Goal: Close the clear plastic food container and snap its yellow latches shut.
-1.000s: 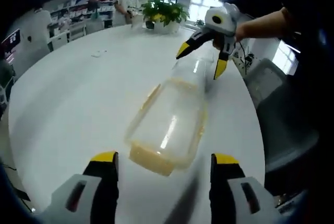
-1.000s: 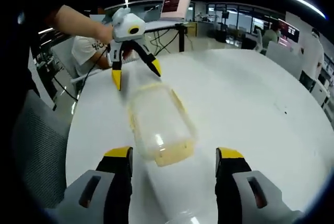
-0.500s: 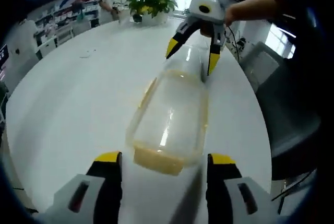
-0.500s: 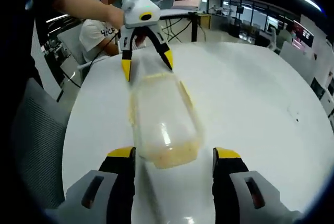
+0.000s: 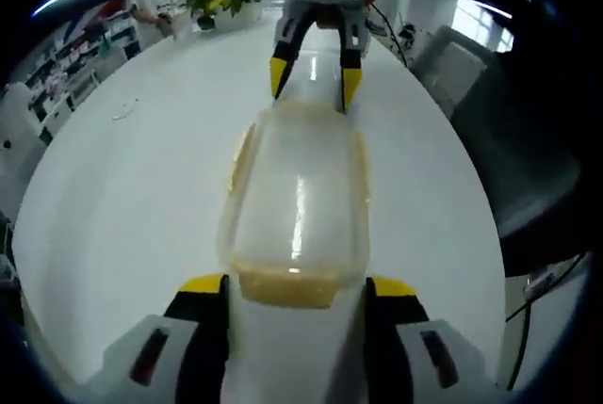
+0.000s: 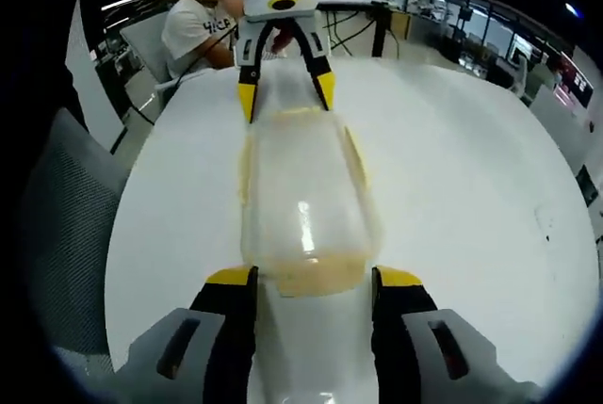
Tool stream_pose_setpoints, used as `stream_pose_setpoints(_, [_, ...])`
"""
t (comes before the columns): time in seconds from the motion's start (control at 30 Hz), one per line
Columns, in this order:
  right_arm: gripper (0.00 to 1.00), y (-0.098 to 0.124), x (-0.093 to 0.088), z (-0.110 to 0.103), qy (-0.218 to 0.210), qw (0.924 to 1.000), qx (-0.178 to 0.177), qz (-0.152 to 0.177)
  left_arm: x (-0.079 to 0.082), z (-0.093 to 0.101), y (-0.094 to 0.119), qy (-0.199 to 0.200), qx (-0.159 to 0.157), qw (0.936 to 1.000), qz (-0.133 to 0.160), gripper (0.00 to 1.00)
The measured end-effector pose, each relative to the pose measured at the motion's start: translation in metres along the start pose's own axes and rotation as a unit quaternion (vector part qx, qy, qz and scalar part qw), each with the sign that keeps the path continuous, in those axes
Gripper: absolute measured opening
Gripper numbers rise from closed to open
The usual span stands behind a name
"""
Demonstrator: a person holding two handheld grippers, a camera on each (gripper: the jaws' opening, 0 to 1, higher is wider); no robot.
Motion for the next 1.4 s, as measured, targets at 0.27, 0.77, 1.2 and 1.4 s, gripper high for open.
stream_pose_setpoints(0.27, [0.40,-0.005,-0.001,0.001,0.023,0.9994,0.008,-0.024,-0.001,-0.004,-0.003,-0.014,0.001,0.9998,-0.015,0.46])
stream_pose_setpoints(0.77, [0.38,-0.013,0.005,0.000,0.076,0.9935,0.022,-0.081,0.006,-0.002,-0.005,-0.025,-0.008,0.9987,-0.044,0.34])
stream_pose_setpoints(1.2, [0.37,-0.013,0.008,0.002,0.062,0.9927,0.019,-0.102,0.010,-0.001,-0.005,-0.025,-0.007,0.9980,-0.058,0.34])
stream_pose_setpoints(1.4, [0.36,-0.012,0.007,0.001,0.068,0.9927,0.023,-0.097,0.008,0.003,-0.005,-0.023,-0.007,0.9986,-0.047,0.34])
Point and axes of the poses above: the point that each gripper's makers call its tool centre point, and the gripper's own axes: y roughly backward along the fingers, z roughly to its right, x roughly out of its top, the point moved 10 cm from there along y, roughly backward along the fingers, and after that the axes turned 1 degree about -z, right-handed, at the moved point
